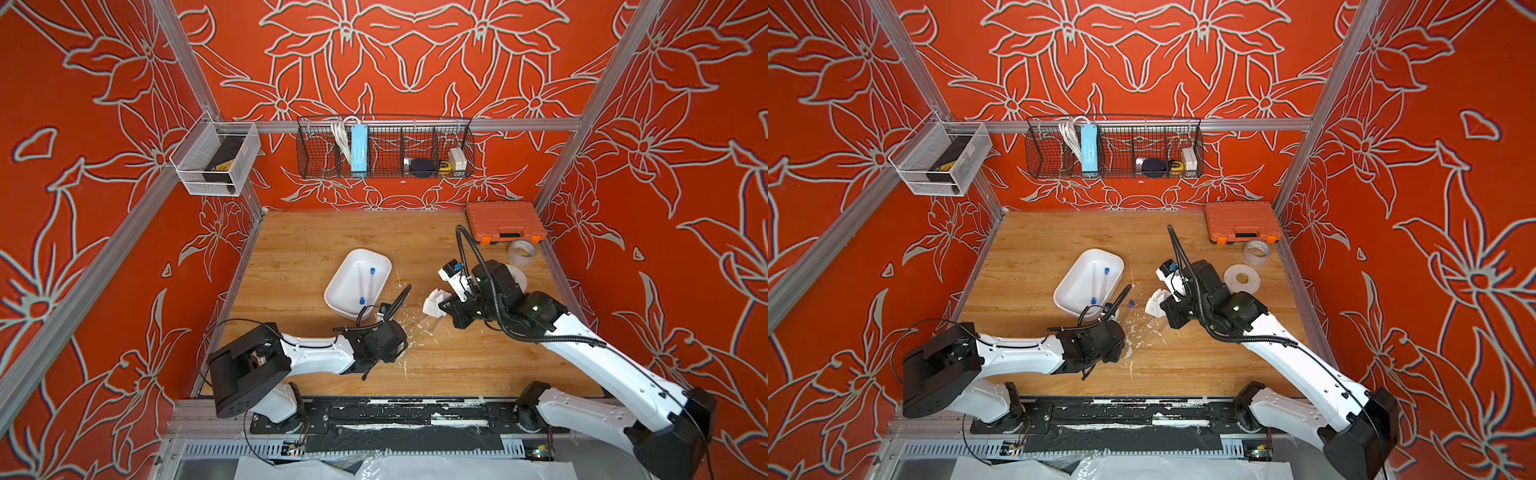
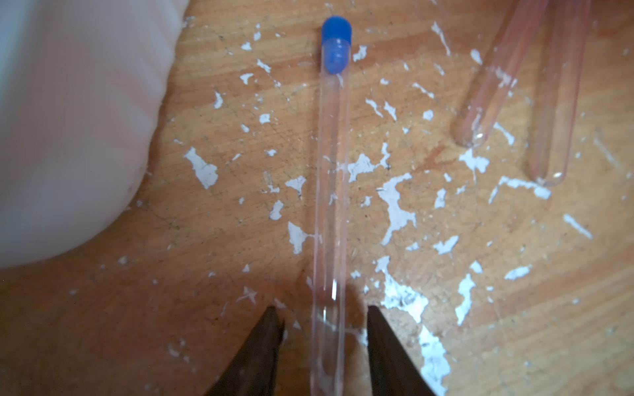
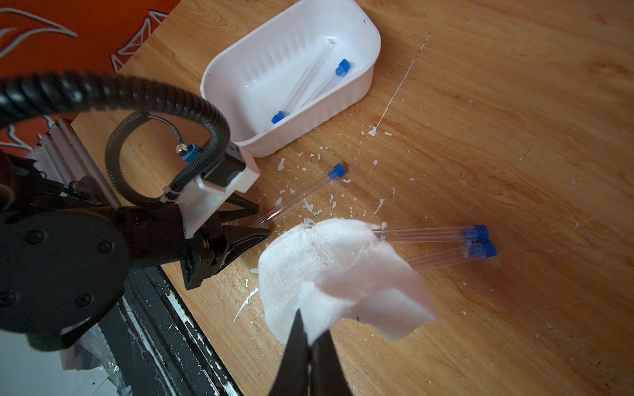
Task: Wipe the exteriors of test tubes
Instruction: Place the test tube at the center of the board, then pick up the test tube at the center of the board.
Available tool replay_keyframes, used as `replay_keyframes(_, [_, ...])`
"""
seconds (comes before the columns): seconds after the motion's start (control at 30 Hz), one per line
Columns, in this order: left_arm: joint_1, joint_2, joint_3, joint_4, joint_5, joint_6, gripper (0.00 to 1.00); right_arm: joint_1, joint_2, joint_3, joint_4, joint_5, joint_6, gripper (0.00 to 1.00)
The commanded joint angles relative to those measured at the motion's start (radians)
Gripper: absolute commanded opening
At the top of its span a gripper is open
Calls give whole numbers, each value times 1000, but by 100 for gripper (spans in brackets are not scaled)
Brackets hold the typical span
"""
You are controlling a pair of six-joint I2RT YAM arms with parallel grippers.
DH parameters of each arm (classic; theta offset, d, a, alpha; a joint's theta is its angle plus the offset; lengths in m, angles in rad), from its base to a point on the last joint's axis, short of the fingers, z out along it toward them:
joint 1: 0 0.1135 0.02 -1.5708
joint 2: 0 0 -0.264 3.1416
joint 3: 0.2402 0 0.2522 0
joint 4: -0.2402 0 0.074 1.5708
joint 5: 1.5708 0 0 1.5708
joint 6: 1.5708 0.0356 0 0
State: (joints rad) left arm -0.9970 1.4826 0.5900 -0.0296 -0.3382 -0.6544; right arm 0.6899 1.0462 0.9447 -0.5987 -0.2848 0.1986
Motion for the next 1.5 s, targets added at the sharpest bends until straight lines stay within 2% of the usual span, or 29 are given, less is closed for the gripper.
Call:
replay_keyframes(0.0, [-5, 25, 2, -146, 10, -38, 51, 0, -24, -17, 9, 26, 8, 0])
replay_keyframes(0.17, [-12, 39, 11, -211, 28, -53, 62, -2, -34, -23, 10, 30, 10, 0])
replay_keyframes(0.37, [-51, 83, 12, -214, 70, -65, 63, -2, -40, -26, 11, 32, 9, 0])
replay_keyframes(0.67, [-61, 117, -12, -153, 151, -51, 42, -4, -58, -29, -1, 42, 6, 0])
replay_keyframes(0.93, [-61, 142, -34, -52, 266, -34, 12, -6, -73, -46, -3, 45, 9, 0])
replay_keyframes(1.13, [-61, 119, -10, -26, 321, -29, 8, -5, -91, -70, 0, 45, 15, 0])
replay_keyframes(1.47, [-58, -23, 120, -197, 218, -24, 7, -6, -109, -85, 11, 9, 12, 0])
